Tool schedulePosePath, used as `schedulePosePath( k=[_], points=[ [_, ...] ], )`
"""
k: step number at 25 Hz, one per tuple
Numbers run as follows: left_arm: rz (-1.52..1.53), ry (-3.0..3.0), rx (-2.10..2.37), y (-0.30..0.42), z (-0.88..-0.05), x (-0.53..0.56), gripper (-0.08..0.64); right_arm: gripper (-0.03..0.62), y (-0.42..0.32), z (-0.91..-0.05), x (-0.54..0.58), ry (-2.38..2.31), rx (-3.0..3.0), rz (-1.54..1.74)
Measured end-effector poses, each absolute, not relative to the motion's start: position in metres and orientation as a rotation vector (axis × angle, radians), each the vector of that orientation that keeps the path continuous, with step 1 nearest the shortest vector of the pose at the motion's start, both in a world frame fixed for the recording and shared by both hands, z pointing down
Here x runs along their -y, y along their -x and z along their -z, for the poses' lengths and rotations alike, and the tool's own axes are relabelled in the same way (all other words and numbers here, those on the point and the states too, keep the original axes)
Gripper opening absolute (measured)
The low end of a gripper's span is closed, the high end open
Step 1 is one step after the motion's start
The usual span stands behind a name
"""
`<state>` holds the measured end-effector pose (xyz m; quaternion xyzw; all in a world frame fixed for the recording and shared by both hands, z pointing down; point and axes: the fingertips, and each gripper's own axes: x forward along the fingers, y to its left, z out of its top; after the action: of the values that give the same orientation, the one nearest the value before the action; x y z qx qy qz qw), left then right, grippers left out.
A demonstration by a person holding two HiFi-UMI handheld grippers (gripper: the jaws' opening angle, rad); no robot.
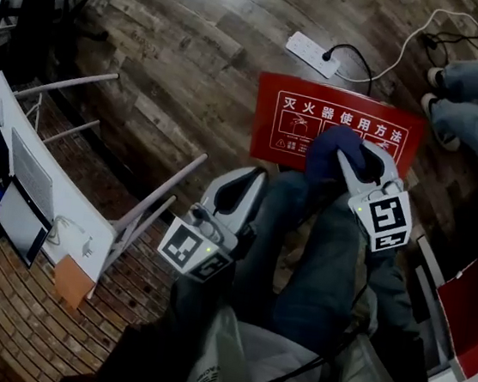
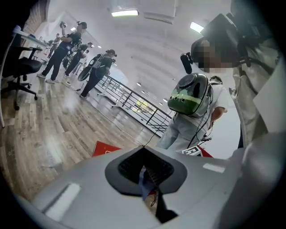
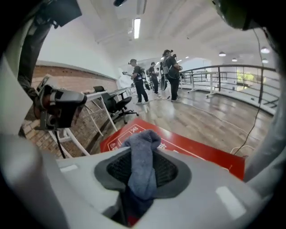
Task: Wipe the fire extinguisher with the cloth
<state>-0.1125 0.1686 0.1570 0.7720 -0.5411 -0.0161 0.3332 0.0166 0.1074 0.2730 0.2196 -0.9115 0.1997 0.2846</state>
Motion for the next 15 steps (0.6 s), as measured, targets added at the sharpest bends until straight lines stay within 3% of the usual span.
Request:
schedulePosePath(
  k=[6, 10, 12, 14, 15],
  points=[
    [0.126, -2.015, 1.453, 0.114, -0.116, -0.162, 0.005, 0.219, -0.024, -0.260, -0.110, -0.587, 2.393, -0.702],
    [0.146, -2.019, 1.476, 0.118, -0.087, -0.162, 0.005, 0.224, -0.042, -0.229, -0.109, -0.694, 2.393, -0.674],
    [0.158, -2.024, 1.477, 0.122, -0.070, -0.162, 0.005, 0.205, -0.047, -0.191, -0.112, -0.713, 2.479, -0.739],
    [0.166, -2.040, 1.465, 0.122, -0.050, -0.165, 0.005, 0.080, -0.056, -0.139, -0.118, -0.769, 2.587, -0.766],
    [0.166, -2.049, 1.455, 0.121, -0.040, -0.168, 0.005, 0.071, -0.062, -0.111, -0.122, -0.806, 2.626, -0.752]
  ],
)
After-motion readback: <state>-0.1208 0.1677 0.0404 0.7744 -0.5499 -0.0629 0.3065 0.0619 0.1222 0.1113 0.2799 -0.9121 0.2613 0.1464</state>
